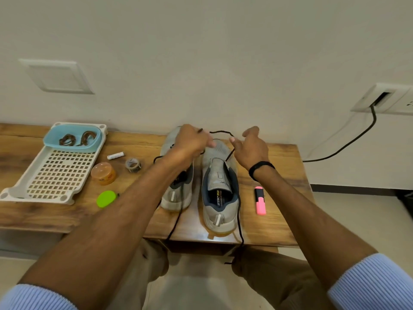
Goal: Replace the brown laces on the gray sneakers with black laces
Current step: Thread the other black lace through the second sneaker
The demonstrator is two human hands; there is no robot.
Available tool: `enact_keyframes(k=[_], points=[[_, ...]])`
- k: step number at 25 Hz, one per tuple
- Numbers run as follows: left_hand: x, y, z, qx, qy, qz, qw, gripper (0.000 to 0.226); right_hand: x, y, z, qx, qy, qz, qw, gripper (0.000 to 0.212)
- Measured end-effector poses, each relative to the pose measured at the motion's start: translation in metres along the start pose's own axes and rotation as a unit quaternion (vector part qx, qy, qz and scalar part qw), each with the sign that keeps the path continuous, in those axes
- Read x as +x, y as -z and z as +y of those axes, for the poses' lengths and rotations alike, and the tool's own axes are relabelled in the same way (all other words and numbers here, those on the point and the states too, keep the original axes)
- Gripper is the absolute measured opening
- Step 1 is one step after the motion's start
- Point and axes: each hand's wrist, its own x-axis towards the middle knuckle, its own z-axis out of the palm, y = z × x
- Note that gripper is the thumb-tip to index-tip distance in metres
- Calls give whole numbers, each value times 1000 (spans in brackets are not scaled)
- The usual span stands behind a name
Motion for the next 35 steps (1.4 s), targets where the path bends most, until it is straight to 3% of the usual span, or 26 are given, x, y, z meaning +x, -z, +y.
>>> enact_keyframes(k=[1, 2, 3, 5, 7, 10, 12, 13, 14, 15, 17, 19, 21, 23, 25, 28, 31, 35], points=[[2, 5, 8, -137, 20, 13, 990, 15, -7, 5, -9, 37, 31, -34, 998, 38], [4, 11, 15, -249, 35, 16, 968, 19, -15, 8, -17, 126, 29, -123, 984, 40], [6, 17, 20, -330, 46, 15, 943, 23, -27, 12, -27, 221, -1, -249, 943, 42], [11, 28, 23, -402, 54, 19, 914, 26, -42, 15, -34, 269, -8, -447, 853, 37], [16, 39, 19, -412, 49, 50, 908, 29, -43, 19, -30, 234, 45, -515, 823, 22], [25, 57, 9, -339, 8, 165, 926, 41, -28, 31, -16, 180, 44, -484, 855, 16], [28, 68, 1, -156, -4, 233, 960, 45, -21, 36, -7, 159, 12, -422, 893, 18], [25, 71, -2, -13, -2, 239, 971, 46, -19, 36, -5, 161, 3, -378, 912, 20], [19, 69, -4, 156, 8, 229, 961, 49, -19, 35, -5, 161, 4, -331, 930, 22], [10, 64, -3, 313, 15, 215, 925, 53, -19, 33, -9, 156, 13, -290, 944, 23], [-12, 45, 3, 477, -13, 223, 850, 61, -19, 28, -18, 130, 49, -232, 963, 25], [-22, 32, 9, 484, -53, 244, 839, 67, -17, 25, -24, 84, 91, -191, 974, 22], [-20, 28, 12, 383, -115, 196, 895, 66, -18, 22, -26, 97, 104, -198, 970, 24], [-21, 22, 16, 206, -167, 28, 964, 56, -20, 23, -27, 192, 75, -203, 957, 25], [-25, 11, 15, 166, -194, -78, 964, 43, -19, 28, -29, 271, 27, -154, 950, 17], [-16, 8, 8, 212, -218, -45, 952, 32, -13, 37, -22, 266, -23, -63, 962, 26], [-6, 13, 4, 254, -193, -26, 947, 23, -12, 39, -11, 315, -59, -104, 941, 21], [-9, 4, 3, 208, -208, -121, 948, 30, -13, 31, -15, 345, -12, -135, 929, 19]])
